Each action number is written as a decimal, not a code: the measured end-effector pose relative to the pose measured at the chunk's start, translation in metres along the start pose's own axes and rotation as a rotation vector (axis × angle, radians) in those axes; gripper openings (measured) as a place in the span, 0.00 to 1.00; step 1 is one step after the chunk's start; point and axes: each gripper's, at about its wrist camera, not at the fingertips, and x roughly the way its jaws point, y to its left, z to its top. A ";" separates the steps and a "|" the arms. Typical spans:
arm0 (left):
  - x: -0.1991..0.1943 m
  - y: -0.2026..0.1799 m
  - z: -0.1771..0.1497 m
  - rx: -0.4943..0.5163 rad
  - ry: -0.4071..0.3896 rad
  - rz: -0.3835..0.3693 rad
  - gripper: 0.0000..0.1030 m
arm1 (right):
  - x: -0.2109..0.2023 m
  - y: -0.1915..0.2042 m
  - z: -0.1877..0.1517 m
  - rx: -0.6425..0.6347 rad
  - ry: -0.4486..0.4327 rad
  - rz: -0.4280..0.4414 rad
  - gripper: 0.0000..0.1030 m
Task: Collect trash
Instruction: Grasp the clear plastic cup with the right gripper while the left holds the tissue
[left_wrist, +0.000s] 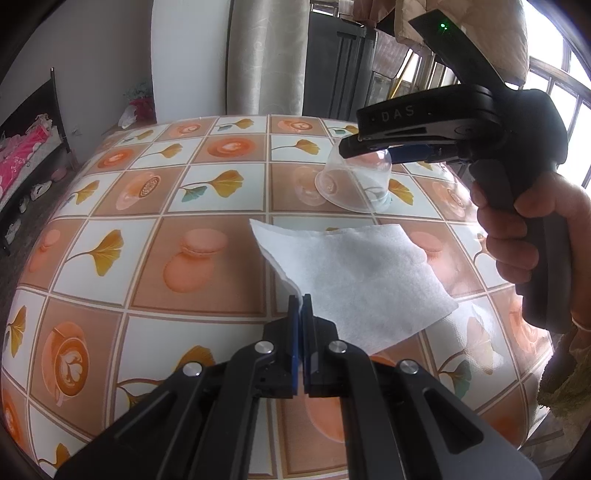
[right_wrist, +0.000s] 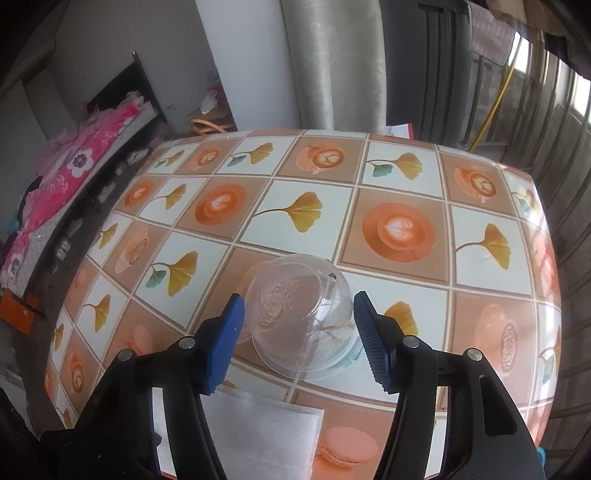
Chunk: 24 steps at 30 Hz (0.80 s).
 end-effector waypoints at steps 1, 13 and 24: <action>0.000 0.000 0.000 0.000 0.000 0.000 0.01 | -0.001 0.000 0.000 -0.001 0.000 -0.002 0.56; 0.001 -0.002 0.001 -0.003 0.001 0.000 0.01 | 0.013 0.009 0.000 -0.045 0.019 -0.024 0.68; 0.000 -0.002 -0.002 -0.005 0.002 0.003 0.01 | 0.004 -0.009 -0.012 0.006 0.020 -0.023 0.60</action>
